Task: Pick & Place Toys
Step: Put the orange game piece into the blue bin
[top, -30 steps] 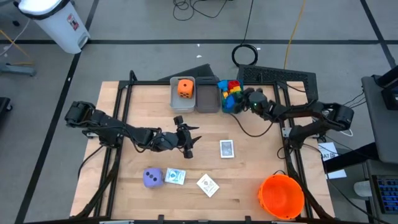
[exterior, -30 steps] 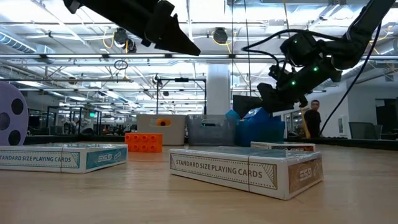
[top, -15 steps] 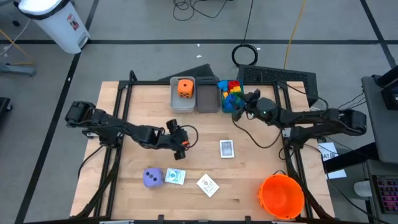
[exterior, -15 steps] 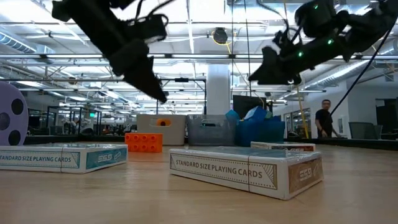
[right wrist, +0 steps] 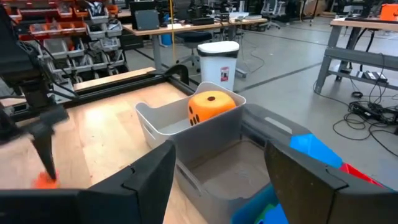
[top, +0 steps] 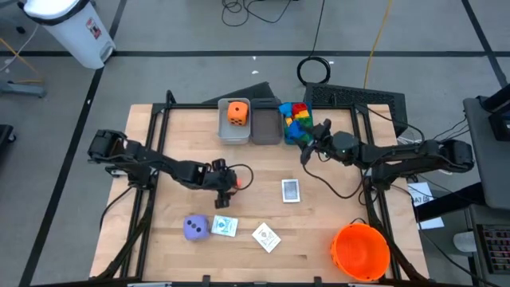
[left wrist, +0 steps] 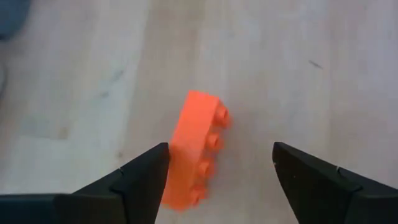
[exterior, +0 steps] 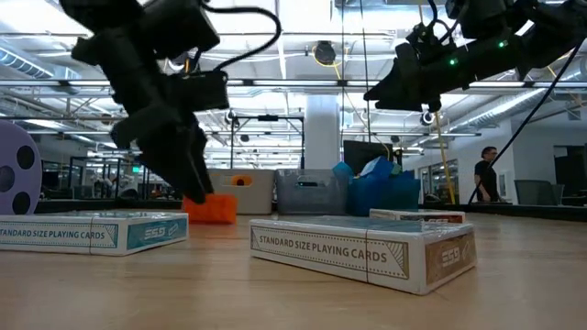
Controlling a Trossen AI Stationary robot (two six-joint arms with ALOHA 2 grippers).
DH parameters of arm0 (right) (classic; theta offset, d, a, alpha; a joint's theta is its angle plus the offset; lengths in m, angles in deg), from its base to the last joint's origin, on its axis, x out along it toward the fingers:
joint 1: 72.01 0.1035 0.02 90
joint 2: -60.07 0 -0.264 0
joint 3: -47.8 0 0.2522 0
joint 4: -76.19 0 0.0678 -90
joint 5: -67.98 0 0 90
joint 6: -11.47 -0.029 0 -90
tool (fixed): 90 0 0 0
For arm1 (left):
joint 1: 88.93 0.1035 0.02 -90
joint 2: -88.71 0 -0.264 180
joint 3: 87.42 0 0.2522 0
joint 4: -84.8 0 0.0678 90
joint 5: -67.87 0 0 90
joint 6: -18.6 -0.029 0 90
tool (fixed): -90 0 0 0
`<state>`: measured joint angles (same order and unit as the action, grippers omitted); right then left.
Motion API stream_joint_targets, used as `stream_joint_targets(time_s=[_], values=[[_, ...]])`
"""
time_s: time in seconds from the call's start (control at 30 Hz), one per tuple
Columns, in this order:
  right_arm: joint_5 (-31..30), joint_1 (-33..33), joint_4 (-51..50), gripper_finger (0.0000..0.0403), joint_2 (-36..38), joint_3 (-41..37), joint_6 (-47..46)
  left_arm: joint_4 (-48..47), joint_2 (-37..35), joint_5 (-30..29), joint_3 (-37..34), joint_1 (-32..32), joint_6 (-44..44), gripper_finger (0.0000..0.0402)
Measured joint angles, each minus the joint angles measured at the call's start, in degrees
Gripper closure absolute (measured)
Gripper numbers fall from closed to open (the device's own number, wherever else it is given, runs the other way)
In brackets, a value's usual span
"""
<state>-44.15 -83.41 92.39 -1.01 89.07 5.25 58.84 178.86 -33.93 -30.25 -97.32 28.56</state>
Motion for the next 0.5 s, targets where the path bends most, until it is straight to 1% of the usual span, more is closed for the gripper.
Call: stream_joint_targets(time_s=[0.07, 0.13, 0.2, 0.37, 0.43, 0.5], values=[[0.0, 0.0, 0.1, 0.0165, 0.0, 0.0, 0.0, 3.1, 1.3, 1.5, -1.6, 0.5, -1.0, 0.0108], [0.0, 0.0, 0.7, 0.0165, 0.0, 0.0, -0.1, 4.8, 2.5, 1.5, -3.0, 0.8, -1.9, 0.0108], [0.0, 0.0, 0.8, 0.0165, 0.0, 0.0, -0.1, 6.3, 3.2, 1.6, -3.0, 1.4, -2.6, 0.0108], [0.0, 0.3, 1.5, 0.0165, 0.0, 0.0, -0.2, 6.5, 3.1, 2.1, -3.0, 2.2, -2.3, 0.0108], [0.0, 0.3, 1.4, 0.0165, 0.0, 0.0, -0.2, 6.3, 3.0, 1.9, -3.1, 2.3, -2.0, 0.0116], [0.0, 0.3, 1.2, 0.0165, 0.0, 0.0, -0.2, 5.4, 2.9, 2.0, -3.1, 2.3, -1.6, 0.0135]])
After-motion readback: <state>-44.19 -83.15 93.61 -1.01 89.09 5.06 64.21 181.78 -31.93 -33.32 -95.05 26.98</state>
